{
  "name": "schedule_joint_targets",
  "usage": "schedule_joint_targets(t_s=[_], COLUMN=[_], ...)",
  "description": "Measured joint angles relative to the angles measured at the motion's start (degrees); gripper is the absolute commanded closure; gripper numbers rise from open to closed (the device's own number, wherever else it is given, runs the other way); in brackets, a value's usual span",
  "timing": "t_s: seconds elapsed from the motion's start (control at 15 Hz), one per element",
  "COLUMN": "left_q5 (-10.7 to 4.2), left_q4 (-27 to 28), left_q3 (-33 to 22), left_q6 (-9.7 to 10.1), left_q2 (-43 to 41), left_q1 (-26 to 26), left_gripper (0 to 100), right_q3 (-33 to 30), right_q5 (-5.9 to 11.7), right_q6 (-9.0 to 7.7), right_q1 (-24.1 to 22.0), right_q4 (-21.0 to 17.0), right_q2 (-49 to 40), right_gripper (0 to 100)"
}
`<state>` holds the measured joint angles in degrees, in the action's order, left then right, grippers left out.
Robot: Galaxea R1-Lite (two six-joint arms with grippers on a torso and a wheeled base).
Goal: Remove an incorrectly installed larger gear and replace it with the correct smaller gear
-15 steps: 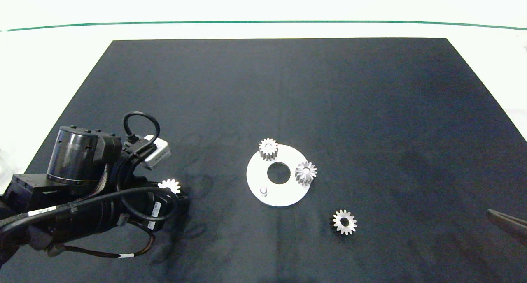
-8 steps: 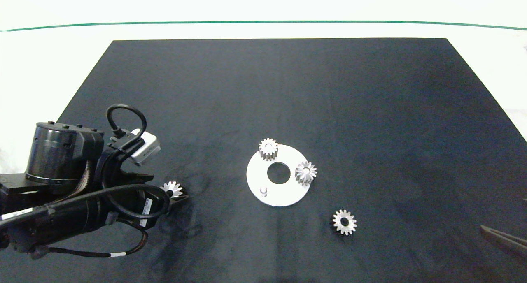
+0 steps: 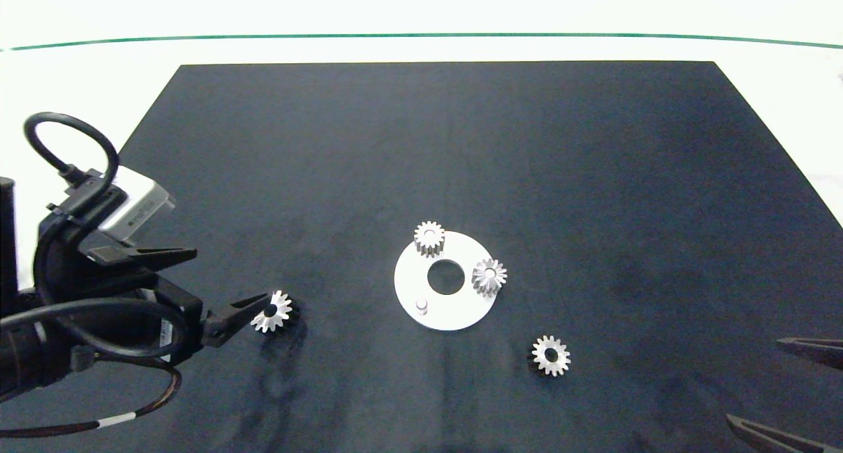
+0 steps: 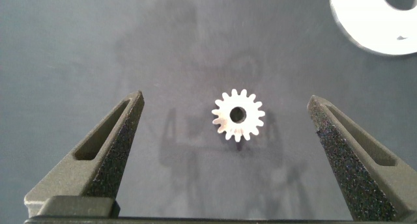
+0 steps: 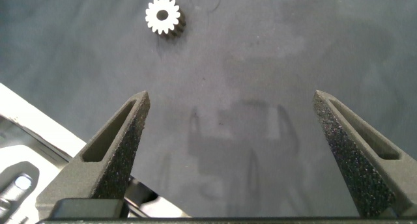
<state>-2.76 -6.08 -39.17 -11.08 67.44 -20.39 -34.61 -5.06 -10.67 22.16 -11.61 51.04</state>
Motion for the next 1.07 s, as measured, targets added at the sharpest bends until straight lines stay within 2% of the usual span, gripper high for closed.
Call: schedule_joint_targets(t_s=[0.27, 0.4, 0.53, 0.8, 0.93, 1.07], left_q5=[0.00, -0.09, -0.41, -0.27, -0.13, -0.07], left_q4=[0.72, 0.63, 0.60, 1.02, 2.56, 5.49], left_q3=[-0.33, -0.66, -0.93, -1.07, -1.07, -1.32], left_q6=[-0.02, -0.11, -0.33, -0.74, -0.62, -0.62], left_q2=[-6.58, -9.06, -11.26, -14.85, -16.48, -18.30], left_q1=[1.22, 1.82, 2.01, 4.58, 4.94, 4.91], left_gripper=[0, 0, 0, 0, 0, 0], right_q3=[-1.57, -2.13, -2.33, -2.51, -2.85, -3.10], right_q5=[0.00, 0.02, 0.49, 5.16, 8.08, 10.02], right_q6=[-4.92, -6.28, -6.72, -6.80, -6.75, -6.72], right_q1=[0.41, 1.27, 3.41, 11.30, 14.82, 16.92], right_q4=[0.67, 2.51, 5.39, 11.12, 13.42, 15.85], right_q2=[5.33, 8.48, 11.80, 19.43, 23.02, 26.32], right_gripper=[0, 0, 0, 0, 0, 0])
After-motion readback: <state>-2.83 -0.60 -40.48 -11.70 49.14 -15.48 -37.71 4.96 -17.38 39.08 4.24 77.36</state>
